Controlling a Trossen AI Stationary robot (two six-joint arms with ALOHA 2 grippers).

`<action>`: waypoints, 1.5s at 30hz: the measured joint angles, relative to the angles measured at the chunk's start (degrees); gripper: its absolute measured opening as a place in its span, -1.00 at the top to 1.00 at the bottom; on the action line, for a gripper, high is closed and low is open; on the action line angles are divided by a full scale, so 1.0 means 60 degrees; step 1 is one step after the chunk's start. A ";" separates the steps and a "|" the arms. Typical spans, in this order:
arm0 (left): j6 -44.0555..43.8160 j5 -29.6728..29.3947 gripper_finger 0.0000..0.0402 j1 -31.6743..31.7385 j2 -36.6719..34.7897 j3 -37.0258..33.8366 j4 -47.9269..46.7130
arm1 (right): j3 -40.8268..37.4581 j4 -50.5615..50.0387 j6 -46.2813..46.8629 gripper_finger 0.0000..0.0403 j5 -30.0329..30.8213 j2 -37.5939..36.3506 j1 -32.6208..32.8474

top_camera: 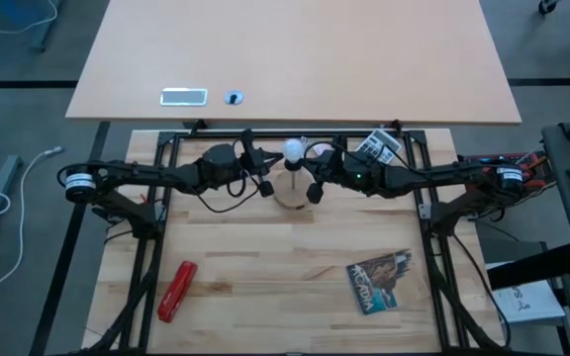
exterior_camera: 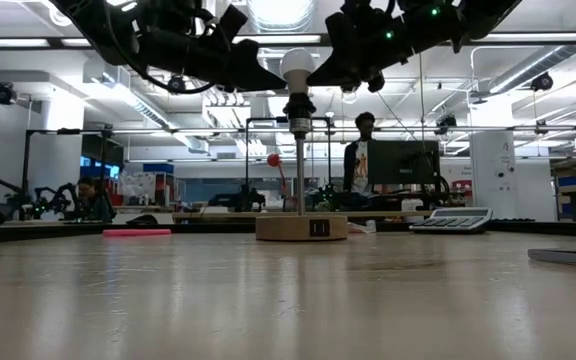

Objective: Screw lightbulb
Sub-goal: Remove the lightbulb from the lamp

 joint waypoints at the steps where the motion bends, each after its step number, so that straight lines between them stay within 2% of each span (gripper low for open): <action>1: -0.0034 0.0168 1.00 0.0006 0.0004 0.0000 -0.0001 | 0.0000 0.0005 -0.0033 1.00 0.0000 0.0000 0.0000; 9: -0.0149 0.0427 1.00 -0.0004 0.0004 -0.0011 -0.0001 | -0.0007 0.0142 -0.0334 1.00 0.0390 0.0005 -0.0007; 16: -0.0241 0.1674 1.00 -0.0030 0.0015 -0.0011 0.0186 | -0.0022 0.0222 -0.0598 1.00 0.0750 0.0007 -0.0007; 20: -0.0260 0.1708 1.00 -0.0045 0.0014 -0.0011 0.0135 | -0.0028 0.0153 -0.0691 1.00 0.0771 0.0007 -0.0007; 23: -0.0319 0.1204 1.00 -0.0048 -0.0038 -0.0011 -0.0167 | -0.0060 -0.0088 -0.0640 1.00 0.0832 0.0007 -0.0007; 27: -0.0326 -0.0476 1.00 -0.0045 -0.0066 -0.0011 -0.0466 | -0.0113 -0.0176 -0.0563 1.00 0.1003 0.0011 -0.0007; 30: -0.0331 -0.1267 1.00 -0.0014 -0.0017 -0.0008 -0.0066 | -0.0113 -0.0144 -0.0311 1.00 0.1005 0.0011 -0.0007; 36: -0.0341 -0.0412 1.00 0.0091 0.0150 -0.0007 0.0306 | -0.0123 -0.0129 -0.0157 1.00 0.0667 0.0011 0.0013; 45: -0.0521 -0.0407 1.00 0.0126 0.0832 -0.0011 0.0860 | -0.0127 0.0289 -0.0195 1.00 0.0488 0.0191 0.0058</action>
